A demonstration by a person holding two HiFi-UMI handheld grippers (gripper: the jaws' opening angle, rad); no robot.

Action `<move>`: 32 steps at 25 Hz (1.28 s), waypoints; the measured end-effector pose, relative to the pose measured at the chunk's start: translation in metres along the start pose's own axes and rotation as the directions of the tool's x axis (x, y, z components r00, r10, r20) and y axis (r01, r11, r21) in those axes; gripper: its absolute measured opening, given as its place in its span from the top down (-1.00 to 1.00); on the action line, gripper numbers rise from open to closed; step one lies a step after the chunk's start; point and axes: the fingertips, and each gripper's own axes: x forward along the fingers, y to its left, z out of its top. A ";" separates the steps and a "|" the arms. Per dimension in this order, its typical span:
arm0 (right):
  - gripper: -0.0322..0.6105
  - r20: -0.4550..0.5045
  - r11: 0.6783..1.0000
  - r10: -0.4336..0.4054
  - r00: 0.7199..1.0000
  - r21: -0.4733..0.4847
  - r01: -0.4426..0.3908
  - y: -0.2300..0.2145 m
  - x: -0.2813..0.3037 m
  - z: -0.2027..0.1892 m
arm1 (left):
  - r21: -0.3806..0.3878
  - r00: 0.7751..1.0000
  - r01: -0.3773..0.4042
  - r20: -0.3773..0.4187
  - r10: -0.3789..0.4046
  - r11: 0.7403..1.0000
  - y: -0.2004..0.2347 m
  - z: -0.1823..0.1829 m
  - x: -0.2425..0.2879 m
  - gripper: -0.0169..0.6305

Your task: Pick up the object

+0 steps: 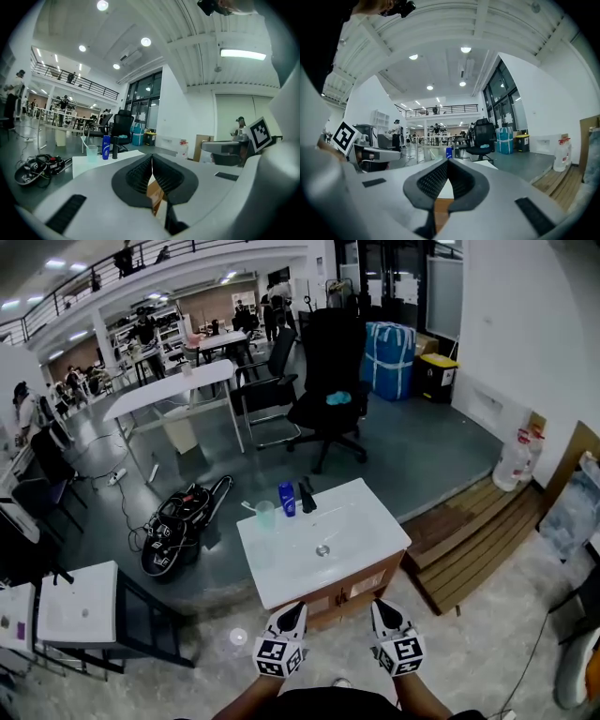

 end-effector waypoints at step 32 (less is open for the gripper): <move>0.85 -0.007 0.957 0.286 0.958 -0.040 -0.286 -0.001 0.167 0.037 | 0.025 0.995 -0.101 -0.009 0.101 0.995 0.072 0.012 0.095 0.88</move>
